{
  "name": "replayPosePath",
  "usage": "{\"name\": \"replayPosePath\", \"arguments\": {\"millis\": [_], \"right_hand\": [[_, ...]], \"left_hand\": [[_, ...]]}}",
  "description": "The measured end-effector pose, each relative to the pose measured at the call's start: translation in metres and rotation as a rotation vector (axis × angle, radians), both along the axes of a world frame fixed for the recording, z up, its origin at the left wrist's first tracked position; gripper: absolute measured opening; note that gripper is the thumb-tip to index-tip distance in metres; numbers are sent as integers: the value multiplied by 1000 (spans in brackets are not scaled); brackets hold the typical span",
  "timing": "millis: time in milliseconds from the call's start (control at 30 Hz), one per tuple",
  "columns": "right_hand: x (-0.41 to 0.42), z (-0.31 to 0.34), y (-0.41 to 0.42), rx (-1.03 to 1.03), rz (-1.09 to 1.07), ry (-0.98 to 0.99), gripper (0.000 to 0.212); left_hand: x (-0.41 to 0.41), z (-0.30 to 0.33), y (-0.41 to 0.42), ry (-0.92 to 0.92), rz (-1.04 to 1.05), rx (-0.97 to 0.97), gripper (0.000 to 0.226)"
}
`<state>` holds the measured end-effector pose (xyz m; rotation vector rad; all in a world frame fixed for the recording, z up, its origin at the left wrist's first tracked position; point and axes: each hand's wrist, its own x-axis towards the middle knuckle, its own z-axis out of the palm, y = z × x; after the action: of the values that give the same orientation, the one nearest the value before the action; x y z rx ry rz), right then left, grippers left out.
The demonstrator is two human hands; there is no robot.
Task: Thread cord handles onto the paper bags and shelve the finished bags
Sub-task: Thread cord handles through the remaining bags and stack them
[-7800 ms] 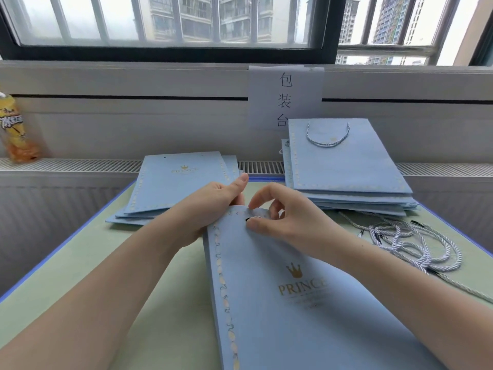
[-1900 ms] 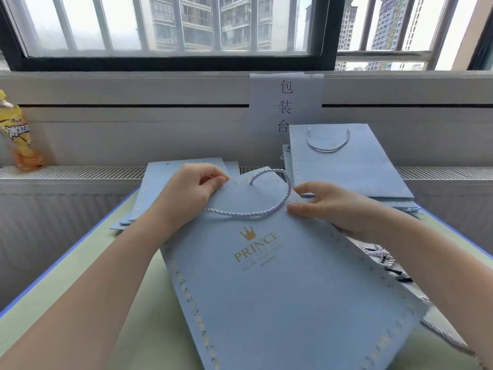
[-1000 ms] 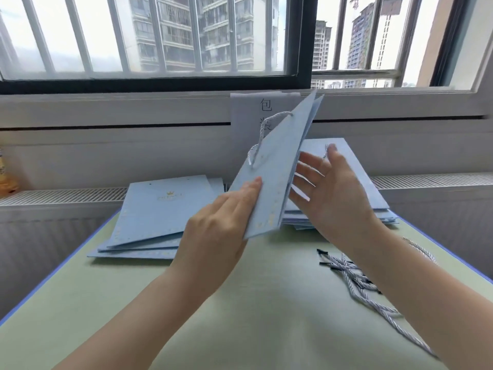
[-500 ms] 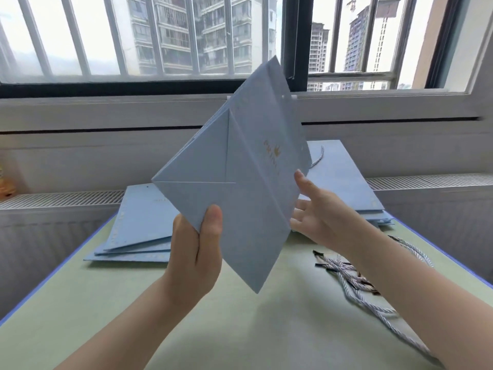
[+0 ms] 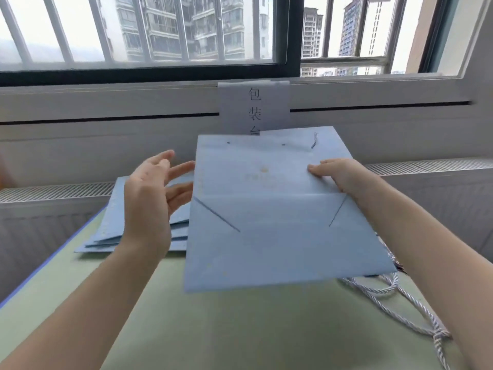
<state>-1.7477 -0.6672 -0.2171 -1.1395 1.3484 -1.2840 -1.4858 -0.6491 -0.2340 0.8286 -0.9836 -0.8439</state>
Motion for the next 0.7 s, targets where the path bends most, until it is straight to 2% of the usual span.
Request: {"name": "replayPosePath", "arguments": {"millis": [33, 67, 100, 133, 167, 267, 333, 400, 500, 600, 700], "right_hand": [[5, -1, 3, 12, 39, 53, 22], [11, -2, 4, -8, 65, 84, 16], [16, -5, 6, 2, 117, 113, 32], [20, -7, 5, 0, 176, 194, 5], [25, -9, 5, 7, 212, 286, 6], [26, -19, 1, 1, 265, 790, 30], [25, -22, 0, -67, 223, 1107, 39], [22, -23, 2, -102, 166, 1317, 39], [16, -17, 8, -4, 254, 1462, 34], [10, -11, 16, 189, 399, 1593, 32], [8, -11, 19, 382, 504, 1565, 36]], "left_hand": [[5, -4, -8, 1, -7, 78, 20], [11, -9, -16, -18, -13, 152, 23], [15, -17, -22, -71, -5, 216, 31], [18, -24, -27, -162, 12, 269, 42], [20, -30, -30, -270, 45, 323, 52], [22, -38, -32, -519, 160, 386, 61], [21, -36, -29, -488, 108, 385, 48], [20, -36, -28, -524, 98, 382, 38], [21, -36, -26, -730, 165, 376, 46], [21, -35, -24, -781, 186, 372, 46], [22, -37, -25, -817, 223, 372, 45]]}}
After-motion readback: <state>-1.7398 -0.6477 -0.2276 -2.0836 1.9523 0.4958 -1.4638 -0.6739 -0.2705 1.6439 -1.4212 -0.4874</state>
